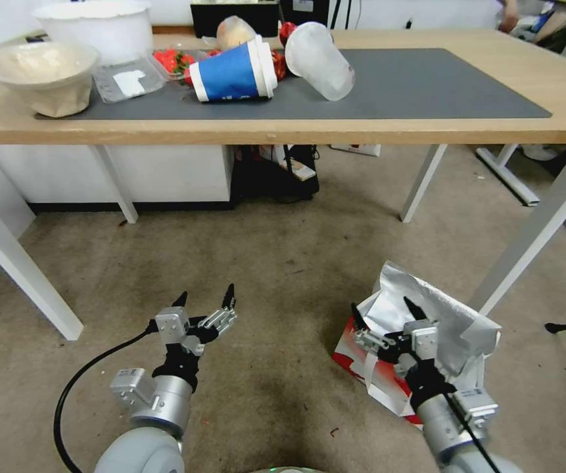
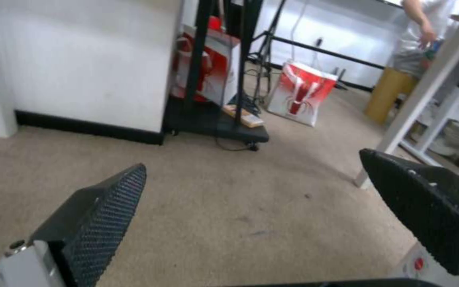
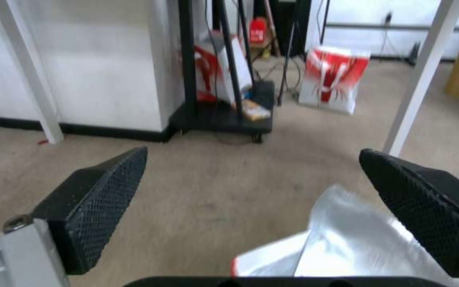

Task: Pick up the food delivery bag from the floor and place it on the table.

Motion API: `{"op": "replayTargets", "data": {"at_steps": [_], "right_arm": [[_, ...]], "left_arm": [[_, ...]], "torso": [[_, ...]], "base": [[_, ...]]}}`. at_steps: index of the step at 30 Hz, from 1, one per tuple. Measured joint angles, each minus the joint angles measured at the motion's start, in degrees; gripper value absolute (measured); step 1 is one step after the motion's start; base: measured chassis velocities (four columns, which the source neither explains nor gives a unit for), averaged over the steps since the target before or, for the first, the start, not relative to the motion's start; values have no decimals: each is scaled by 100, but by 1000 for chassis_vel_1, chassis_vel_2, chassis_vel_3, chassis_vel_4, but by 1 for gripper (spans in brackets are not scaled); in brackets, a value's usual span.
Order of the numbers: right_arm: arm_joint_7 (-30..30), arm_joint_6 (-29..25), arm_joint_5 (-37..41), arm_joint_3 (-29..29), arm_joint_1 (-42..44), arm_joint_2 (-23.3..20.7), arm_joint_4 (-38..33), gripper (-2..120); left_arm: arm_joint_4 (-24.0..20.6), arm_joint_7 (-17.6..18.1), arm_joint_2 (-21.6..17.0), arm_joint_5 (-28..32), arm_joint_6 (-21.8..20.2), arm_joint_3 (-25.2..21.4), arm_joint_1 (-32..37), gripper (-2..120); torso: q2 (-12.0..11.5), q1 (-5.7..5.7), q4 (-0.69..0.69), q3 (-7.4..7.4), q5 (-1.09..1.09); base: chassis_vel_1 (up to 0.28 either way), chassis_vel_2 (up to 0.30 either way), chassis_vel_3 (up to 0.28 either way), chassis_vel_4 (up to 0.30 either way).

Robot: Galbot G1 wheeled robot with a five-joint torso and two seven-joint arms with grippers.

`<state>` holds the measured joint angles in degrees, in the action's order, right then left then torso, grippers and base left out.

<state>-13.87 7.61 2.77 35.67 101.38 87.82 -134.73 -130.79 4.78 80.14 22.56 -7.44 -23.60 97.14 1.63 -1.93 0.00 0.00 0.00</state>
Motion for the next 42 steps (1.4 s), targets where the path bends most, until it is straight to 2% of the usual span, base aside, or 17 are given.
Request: {"op": "replayTargets", "data": {"at_steps": [2,4,5,8,9,10,12,13,15,18,21,22,25,26,34,39,42], "right_arm": [[-23,-11,88,81,-52,-98,8,100],[-116,-19,363,296,-338,-540,190,100],[-116,-19,363,296,-338,-540,190,100],[-277,-58,744,405,-673,-1202,553,100],[-277,-58,744,405,-673,-1202,553,100],[-321,-88,841,424,-758,-1397,673,100],[-471,-148,1111,443,-1038,-1944,1028,100],[-471,-148,1111,443,-1038,-1944,1028,100],[-561,-229,1386,401,-1341,-2434,1427,100],[-591,-282,1460,355,-1482,-2655,1624,100],[-701,-384,1589,165,-1895,-3228,2169,100],[-701,-384,1589,165,-1895,-3228,2169,100],[-882,-442,1633,-108,-2352,-3717,2848,100],[-882,-442,1633,-108,-2352,-3717,2848,100],[-1522,-674,1501,-847,-3493,-4452,4175,100],[-1809,-721,1481,-1403,-4062,-4596,4670,100],[-2204,-801,1424,-1934,-4609,-4618,5232,100]], "left_arm": [[18,-30,-41,2,0,0,-24,100],[52,-77,-130,13,2,0,-66,100],[52,-77,-130,13,2,0,-66,100],[53,-105,-164,12,8,3,-70,100],[53,-105,-164,12,8,3,-70,100],[53,-113,-170,10,8,5,-75,100],[52,-126,-179,1,19,-2,-58,100],[52,-126,-179,1,19,-2,-58,100],[52,-154,-187,-6,44,-29,-36,100],[52,-175,-189,-9,61,-40,-28,100],[52,-210,-167,-38,90,-58,-25,100],[52,-210,-167,-38,90,-58,-25,100],[76,-211,-124,-67,94,-59,-33,100],[76,-211,-124,-67,94,-59,-33,100],[160,-211,-39,-121,135,-74,-40,100],[204,-205,-11,-130,139,-80,-57,100],[230,-202,-7,-131,146,-97,-59,100]], "torso": [[2,-1,1,0,0],[6,-1,1,0,0],[6,-1,1,0,0],[11,-2,-2,0,2],[11,-2,-2,0,2],[12,-3,0,0,2],[16,-3,0,0,2],[16,-3,0,0,2],[18,-4,-2,0,1],[18,-4,-1,0,2],[22,-4,-1,0,1],[22,-4,-1,0,1],[23,-5,0,-1,2],[23,-5,0,-1,2],[29,-6,1,0,0],[30,-6,-1,0,-1],[30,-6,0,0,1]], "base": [[0,0,0,0],[0,0,0,0],[0,0,0,0],[0,0,0,0],[0,0,0,0],[0,0,0,0],[0,0,0,0],[0,0,0,0],[0,0,0,0],[0,0,0,0],[0,0,0,0],[0,0,0,0],[0,0,0,0],[0,0,0,0],[0,0,0,0],[0,0,0,0],[0,0,0,0]]}}
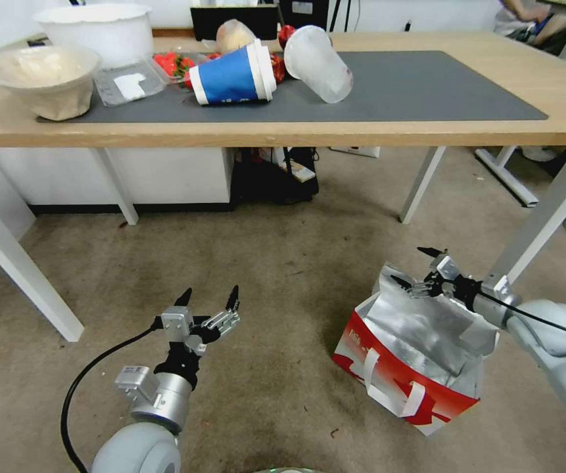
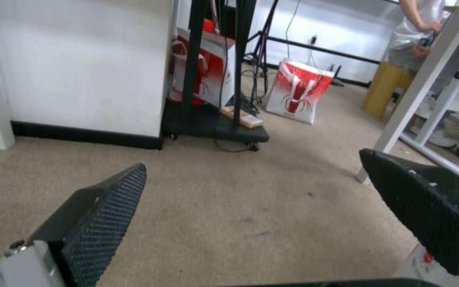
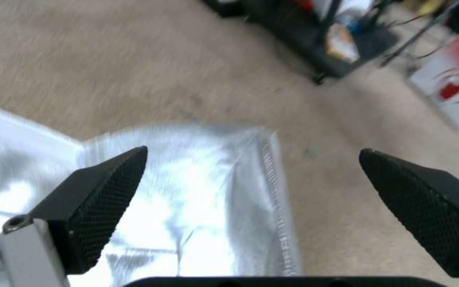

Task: Pick up the food delivery bag from the floor and place it on the table.

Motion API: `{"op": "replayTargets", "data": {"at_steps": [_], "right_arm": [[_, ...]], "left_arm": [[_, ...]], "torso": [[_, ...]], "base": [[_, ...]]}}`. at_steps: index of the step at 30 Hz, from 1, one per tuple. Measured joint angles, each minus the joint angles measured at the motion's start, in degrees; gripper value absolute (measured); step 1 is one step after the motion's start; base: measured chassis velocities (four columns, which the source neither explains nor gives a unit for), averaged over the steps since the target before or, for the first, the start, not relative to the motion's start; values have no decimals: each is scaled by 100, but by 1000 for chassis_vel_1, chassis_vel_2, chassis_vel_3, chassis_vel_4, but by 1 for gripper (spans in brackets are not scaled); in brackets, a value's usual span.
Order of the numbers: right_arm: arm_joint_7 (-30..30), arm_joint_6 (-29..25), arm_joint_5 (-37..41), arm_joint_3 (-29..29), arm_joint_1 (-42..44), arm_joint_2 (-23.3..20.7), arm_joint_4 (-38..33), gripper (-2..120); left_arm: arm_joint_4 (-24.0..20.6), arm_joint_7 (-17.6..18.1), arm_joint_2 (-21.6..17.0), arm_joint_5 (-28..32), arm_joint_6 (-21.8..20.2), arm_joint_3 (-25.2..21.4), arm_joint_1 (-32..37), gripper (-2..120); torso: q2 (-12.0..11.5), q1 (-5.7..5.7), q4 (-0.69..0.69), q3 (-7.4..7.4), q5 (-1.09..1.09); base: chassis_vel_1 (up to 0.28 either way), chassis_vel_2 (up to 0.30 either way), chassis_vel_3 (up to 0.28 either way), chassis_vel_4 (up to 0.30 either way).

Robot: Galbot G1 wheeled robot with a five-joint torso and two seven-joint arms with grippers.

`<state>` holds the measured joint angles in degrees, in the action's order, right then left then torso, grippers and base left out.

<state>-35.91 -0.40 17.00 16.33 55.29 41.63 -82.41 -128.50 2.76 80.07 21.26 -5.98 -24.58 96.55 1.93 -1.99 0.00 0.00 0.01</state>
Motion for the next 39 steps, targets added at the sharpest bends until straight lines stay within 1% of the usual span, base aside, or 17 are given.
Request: {"op": "replayTargets", "data": {"at_steps": [1,3,4,6,10,15,18,21,24,26,27,28,30,34,36,37,39], "right_arm": [[0,0,0,0,0,0,0,100],[-343,-35,-67,-409,-536,37,483,100],[-343,-35,-67,-409,-536,37,483,100],[-501,-92,-116,-706,-952,115,854,100],[-591,-128,-149,-951,-1294,240,1182,100],[-712,-129,-211,-1080,-1417,321,1354,100],[-961,-76,-358,-1111,-1517,407,1519,100],[-1061,-66,-439,-1118,-1572,451,1634,95],[-1191,-51,-486,-1118,-1613,471,1765,82],[-1205,-51,-488,-1116,-1613,471,1780,80],[-1207,-59,-478,-1109,-1605,471,1790,73],[-1207,-59,-478,-1109,-1605,471,1790,73],[-1208,-77,-437,-1074,-1562,477,1790,65],[-1215,-103,-412,-1040,-1522,484,1782,60],[-1268,-135,-376,-966,-1434,482,1749,47],[-1268,-135,-376,-966,-1434,482,1749,47],[-1288,-181,-343,-914,-1368,466,1724,36]], "left_arm": [[0,0,0,0,0,0,0,100],[30,2,6,0,15,-22,-1,100],[30,2,6,0,15,-22,-1,100],[55,5,19,0,37,-37,2,100],[76,7,50,1,44,-45,2,100],[97,10,69,1,48,-48,2,100],[115,16,80,1,54,-51,-1,100],[125,19,86,1,62,-56,-2,100],[129,28,91,1,82,-63,0,100],[129,29,91,1,83,-64,0,100],[129,30,91,1,86,-66,-1,100],[129,30,91,1,86,-66,-1,100],[129,31,94,0,91,-67,-2,100],[129,32,96,0,99,-67,0,100],[129,33,97,-1,120,-69,17,100],[129,33,97,-1,120,-69,17,100],[126,35,96,-2,134,-71,30,100]], "torso": [[0,0,0,0,0],[1,0,-1,0,0],[1,0,-1,0,0],[2,-1,0,0,-1],[3,0,-1,0,-2],[3,-1,0,0,-2],[3,-1,0,0,-1],[3,0,0,0,-1],[4,0,0,0,-1],[4,0,0,0,-1],[4,0,0,1,-1],[4,0,0,1,-1],[4,0,0,1,-1],[4,-1,0,1,-1],[4,0,0,1,-1],[4,0,0,1,-1],[4,0,0,0,-1]], "base": [[0,0,0,0],[0,0,0,0],[0,0,0,0],[0,0,0,0],[0,0,0,0],[0,0,0,0],[0,0,0,0],[0,0,0,0],[0,0,0,0],[0,0,0,0],[0,0,0,0],[0,0,0,0],[0,0,0,0],[0,0,0,0],[0,0,0,0],[0,0,0,0],[0,0,0,0]]}}
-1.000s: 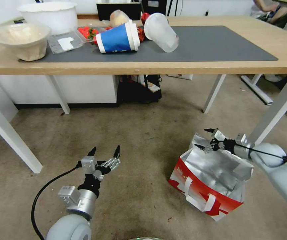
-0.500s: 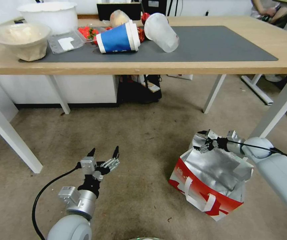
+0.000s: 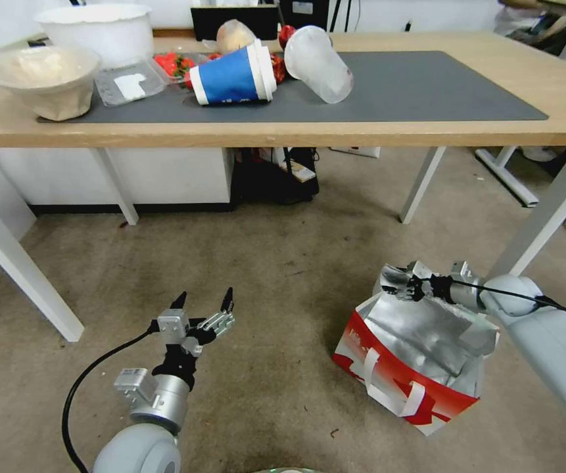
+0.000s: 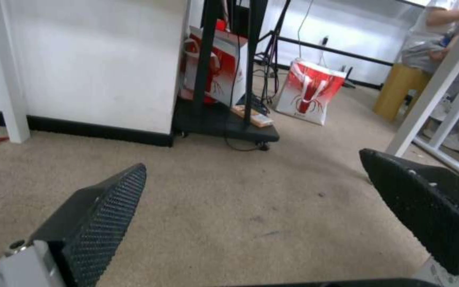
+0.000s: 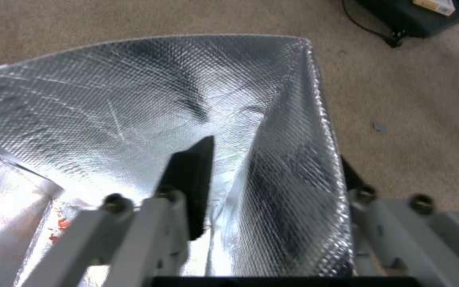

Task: Pick up the food delivery bag from the floor and place it on the table.

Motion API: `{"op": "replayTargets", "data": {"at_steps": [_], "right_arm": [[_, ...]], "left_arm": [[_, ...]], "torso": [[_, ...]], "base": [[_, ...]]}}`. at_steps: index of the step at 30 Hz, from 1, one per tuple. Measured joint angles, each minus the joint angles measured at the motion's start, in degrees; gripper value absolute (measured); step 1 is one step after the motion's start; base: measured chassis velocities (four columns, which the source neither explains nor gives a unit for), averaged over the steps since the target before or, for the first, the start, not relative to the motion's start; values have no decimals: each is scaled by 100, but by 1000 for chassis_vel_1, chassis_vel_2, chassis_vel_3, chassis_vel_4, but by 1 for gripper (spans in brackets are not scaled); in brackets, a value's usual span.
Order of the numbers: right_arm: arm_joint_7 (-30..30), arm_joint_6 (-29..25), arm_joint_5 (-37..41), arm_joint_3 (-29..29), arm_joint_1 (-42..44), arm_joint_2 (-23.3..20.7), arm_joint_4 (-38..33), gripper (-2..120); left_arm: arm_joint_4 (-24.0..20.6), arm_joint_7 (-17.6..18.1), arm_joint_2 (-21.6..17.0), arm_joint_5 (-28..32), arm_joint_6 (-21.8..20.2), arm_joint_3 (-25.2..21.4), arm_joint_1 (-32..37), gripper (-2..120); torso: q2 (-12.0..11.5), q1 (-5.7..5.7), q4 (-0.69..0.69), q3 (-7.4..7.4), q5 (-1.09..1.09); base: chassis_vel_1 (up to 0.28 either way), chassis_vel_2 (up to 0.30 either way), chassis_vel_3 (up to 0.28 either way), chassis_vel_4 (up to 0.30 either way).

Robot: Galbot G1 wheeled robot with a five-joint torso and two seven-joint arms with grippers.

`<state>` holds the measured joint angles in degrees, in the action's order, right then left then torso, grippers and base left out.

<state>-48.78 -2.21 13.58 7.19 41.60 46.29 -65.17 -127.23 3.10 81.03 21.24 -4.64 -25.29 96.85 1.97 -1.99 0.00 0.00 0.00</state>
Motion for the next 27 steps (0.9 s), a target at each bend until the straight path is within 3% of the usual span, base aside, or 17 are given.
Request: {"op": "replayTargets", "data": {"at_steps": [11,18,20,27], "right_arm": [[-22,-131,561,240,345,-108,-401,0],[-239,-118,1345,825,1098,-272,-1318,0],[-265,89,1991,1221,1648,-424,-2316,0],[-428,307,3022,1631,2286,-481,-3583,0]], "left_arm": [[-63,13,-27,16,10,-25,24,100],[-102,26,-43,32,56,-42,44,100],[-128,72,-43,81,67,-67,38,100],[-167,97,-50,191,74,-124,20,100]], "torso": [[0,0,-1,0,0],[0,0,0,0,0],[2,0,2,1,-2],[2,0,0,1,-1]], "base": [[0,0,0,0],[0,0,0,0],[0,0,0,0],[0,0,0,0]]}}
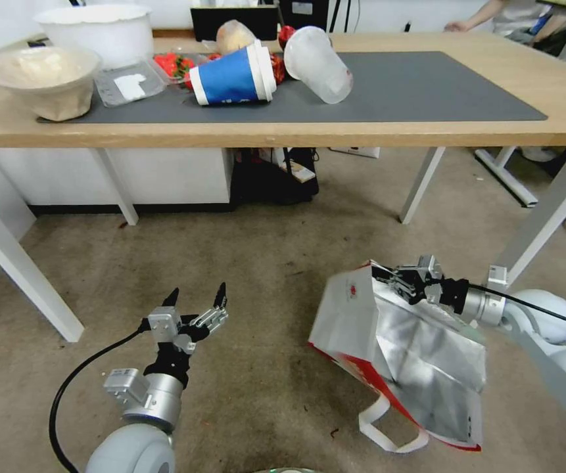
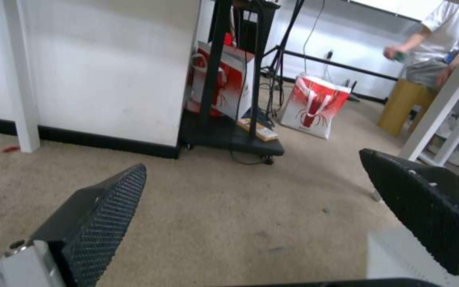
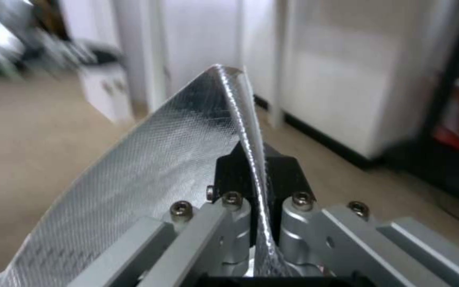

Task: Pick up the food delivery bag from the floor and place it on the table.

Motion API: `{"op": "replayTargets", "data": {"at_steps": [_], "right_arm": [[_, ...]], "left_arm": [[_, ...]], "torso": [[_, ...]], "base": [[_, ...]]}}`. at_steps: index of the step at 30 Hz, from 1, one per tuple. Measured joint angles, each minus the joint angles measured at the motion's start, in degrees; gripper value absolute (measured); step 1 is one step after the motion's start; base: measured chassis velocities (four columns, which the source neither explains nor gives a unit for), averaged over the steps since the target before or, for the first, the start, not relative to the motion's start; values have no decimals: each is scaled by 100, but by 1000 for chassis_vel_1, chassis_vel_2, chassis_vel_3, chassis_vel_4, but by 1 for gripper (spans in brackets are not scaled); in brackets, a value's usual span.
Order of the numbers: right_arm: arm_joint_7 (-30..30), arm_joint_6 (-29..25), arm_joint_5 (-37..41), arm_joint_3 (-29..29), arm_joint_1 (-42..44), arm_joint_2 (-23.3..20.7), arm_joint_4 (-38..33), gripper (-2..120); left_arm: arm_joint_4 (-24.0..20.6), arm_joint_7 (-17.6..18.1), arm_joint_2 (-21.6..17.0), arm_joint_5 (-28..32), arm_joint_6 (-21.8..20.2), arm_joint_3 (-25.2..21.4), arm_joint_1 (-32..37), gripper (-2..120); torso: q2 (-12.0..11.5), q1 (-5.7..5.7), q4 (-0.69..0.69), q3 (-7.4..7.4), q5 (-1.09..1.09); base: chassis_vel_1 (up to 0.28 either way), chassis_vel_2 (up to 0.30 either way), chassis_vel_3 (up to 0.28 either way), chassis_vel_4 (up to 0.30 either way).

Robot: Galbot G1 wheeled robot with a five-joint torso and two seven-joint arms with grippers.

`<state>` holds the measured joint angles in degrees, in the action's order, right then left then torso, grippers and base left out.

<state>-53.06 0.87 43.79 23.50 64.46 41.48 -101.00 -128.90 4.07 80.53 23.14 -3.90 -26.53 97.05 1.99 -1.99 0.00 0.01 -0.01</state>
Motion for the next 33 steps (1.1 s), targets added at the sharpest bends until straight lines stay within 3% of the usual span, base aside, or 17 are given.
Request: {"op": "replayTargets", "data": {"at_steps": [11,21,33], "right_arm": [[-855,547,1318,302,375,157,-608,0],[-897,837,2082,420,579,176,-1175,0],[-1005,986,2466,449,681,215,-1391,0]], "left_arm": [[-57,11,-9,73,4,-29,38,100],[-115,77,16,133,-25,-26,35,100],[-161,121,37,145,-29,-51,52,100]], "torso": [[0,0,0,-1,1],[0,0,0,-1,0],[0,0,0,-1,1]], "base": [[0,0,0,0],[0,0,0,0],[0,0,0,0]]}}
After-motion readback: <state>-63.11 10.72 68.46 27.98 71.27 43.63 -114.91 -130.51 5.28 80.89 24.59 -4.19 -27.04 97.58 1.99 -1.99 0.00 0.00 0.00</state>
